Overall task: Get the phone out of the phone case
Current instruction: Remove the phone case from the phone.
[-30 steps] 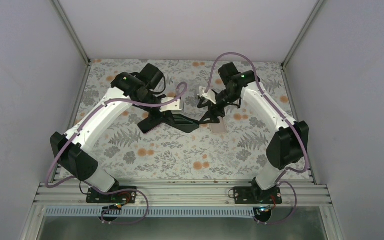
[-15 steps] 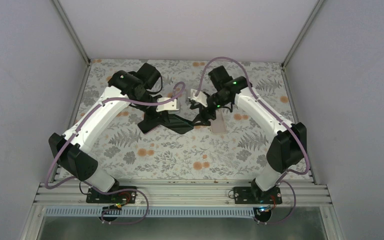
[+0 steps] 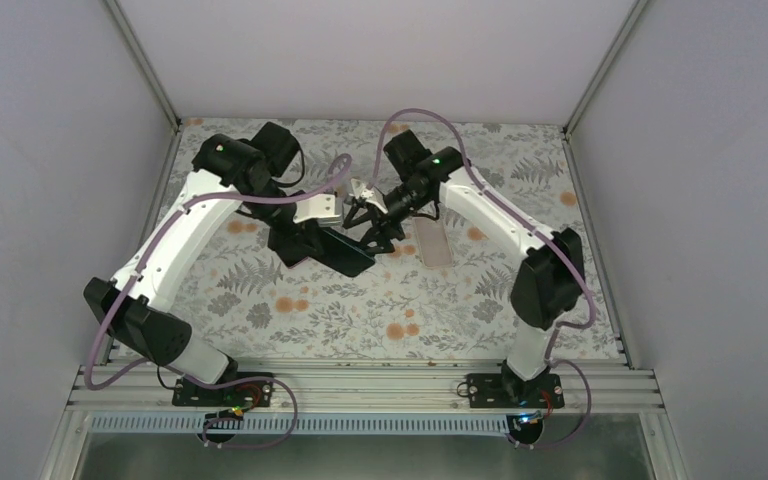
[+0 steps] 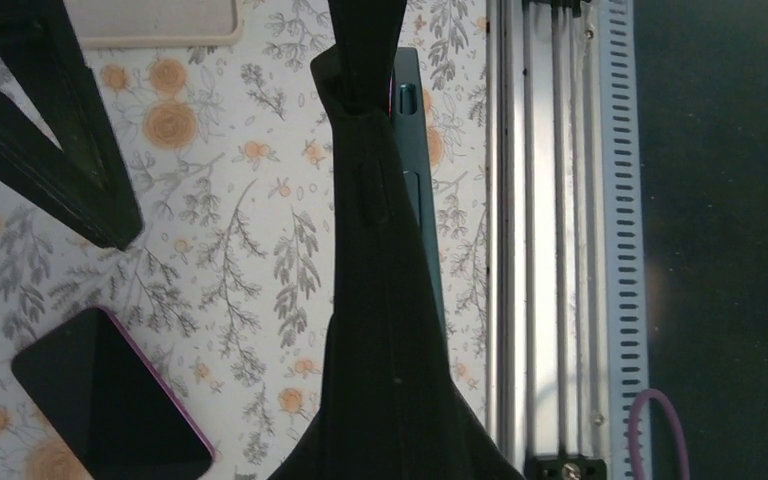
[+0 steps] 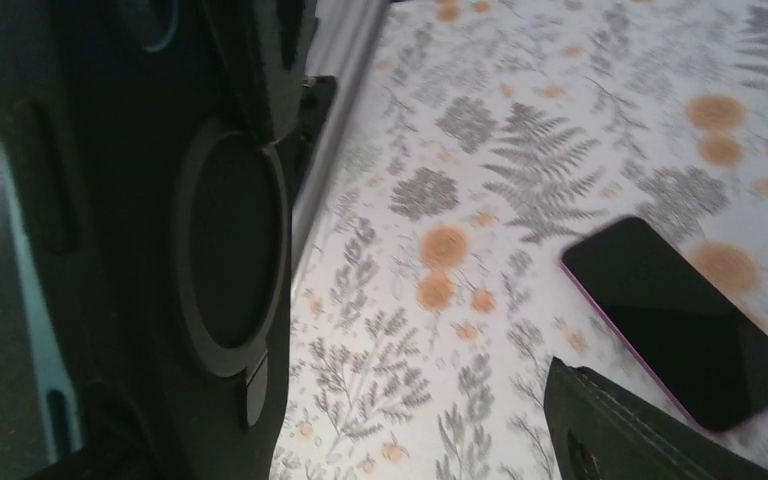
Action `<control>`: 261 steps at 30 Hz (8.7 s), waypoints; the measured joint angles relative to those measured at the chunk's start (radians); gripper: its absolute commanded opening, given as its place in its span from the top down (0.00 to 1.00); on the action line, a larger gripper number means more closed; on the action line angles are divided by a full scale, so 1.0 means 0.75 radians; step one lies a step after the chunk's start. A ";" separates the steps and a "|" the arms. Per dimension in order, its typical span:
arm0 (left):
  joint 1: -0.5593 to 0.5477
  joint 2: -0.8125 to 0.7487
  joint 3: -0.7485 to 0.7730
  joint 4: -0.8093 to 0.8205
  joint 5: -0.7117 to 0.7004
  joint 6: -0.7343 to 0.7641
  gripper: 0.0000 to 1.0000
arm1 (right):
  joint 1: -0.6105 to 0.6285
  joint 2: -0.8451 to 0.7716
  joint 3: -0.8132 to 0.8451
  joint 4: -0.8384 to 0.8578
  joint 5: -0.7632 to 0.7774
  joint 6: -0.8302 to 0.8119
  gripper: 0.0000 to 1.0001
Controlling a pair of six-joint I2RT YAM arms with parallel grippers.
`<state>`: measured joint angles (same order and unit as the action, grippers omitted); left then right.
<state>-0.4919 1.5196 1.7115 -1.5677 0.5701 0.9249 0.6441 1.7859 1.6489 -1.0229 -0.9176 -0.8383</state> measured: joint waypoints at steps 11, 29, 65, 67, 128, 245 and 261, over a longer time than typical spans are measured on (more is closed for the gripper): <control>0.092 -0.009 0.022 0.013 -0.075 -0.107 0.53 | 0.044 0.224 0.210 -0.255 -0.224 -0.216 0.97; 0.063 -0.114 0.250 0.685 -0.200 -0.253 0.15 | -0.366 0.168 0.203 0.153 -0.221 0.253 0.97; -0.213 0.123 -0.268 2.114 -0.815 -0.461 0.12 | -0.319 0.145 0.546 0.635 0.439 0.961 0.97; -0.210 0.123 -0.274 2.131 -0.833 -0.470 0.13 | -0.319 0.145 0.546 0.636 0.439 0.965 0.97; -0.065 0.162 -0.242 2.005 -0.684 -0.842 0.21 | -0.301 0.140 0.458 0.808 0.437 1.016 0.97; -0.331 0.418 -0.868 3.937 -1.408 0.644 0.98 | -0.287 0.182 0.355 1.044 0.178 1.188 0.97; -0.317 0.012 -1.016 3.377 -1.359 0.300 0.98 | -0.269 0.213 0.528 0.716 0.384 0.976 0.97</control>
<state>-0.7300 1.5284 0.9497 0.9653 -0.4492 1.1500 0.4423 1.9457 2.0449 -0.4858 -0.6300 -0.1062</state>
